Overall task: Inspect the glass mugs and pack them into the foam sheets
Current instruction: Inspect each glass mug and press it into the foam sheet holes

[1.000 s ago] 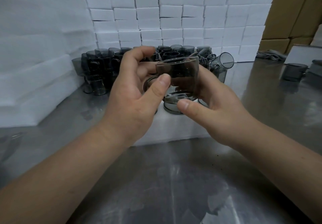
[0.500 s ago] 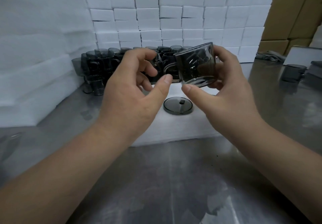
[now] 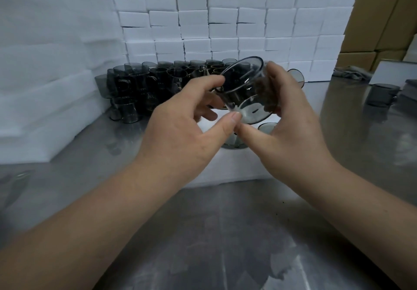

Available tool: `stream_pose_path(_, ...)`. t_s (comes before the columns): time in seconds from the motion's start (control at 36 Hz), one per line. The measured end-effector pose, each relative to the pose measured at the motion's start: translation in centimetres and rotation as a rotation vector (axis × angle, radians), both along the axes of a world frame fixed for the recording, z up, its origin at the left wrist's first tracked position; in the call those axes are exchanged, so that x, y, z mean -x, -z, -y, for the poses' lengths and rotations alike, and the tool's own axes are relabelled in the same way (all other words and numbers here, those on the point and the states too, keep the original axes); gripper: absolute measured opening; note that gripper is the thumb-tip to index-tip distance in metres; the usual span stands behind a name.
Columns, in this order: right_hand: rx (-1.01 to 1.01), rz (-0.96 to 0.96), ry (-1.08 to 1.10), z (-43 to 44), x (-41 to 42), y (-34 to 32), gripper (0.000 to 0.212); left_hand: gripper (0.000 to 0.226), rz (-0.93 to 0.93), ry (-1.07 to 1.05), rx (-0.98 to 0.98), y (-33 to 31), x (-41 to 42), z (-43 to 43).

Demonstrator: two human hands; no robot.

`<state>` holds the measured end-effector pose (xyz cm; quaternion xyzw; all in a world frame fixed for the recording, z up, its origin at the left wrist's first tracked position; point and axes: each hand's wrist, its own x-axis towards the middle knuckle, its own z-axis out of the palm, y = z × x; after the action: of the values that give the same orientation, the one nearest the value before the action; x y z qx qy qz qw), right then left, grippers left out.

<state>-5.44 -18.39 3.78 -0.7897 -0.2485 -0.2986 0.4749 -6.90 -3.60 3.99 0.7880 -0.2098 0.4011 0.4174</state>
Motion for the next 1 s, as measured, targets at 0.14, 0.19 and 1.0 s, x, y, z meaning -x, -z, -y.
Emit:
stream_pose_path(0.14,0.036,-0.02,-0.036,0.2,-0.5,-0.1,0.07,0.037,0.066,-0.055,-0.084,0.0,0.2,0.0)
stream_pose_path(0.19,0.024,-0.015,-0.054,0.2,-0.6,0.0,0.07,0.033,0.091,-0.065,-0.124,-0.1,0.4,0.0)
stream_pose_path(1.0,0.174,0.184,-0.17,0.4,-0.6,0.2,0.073,0.066,-0.07,-0.186,-0.545,-1.2,1.1,0.0)
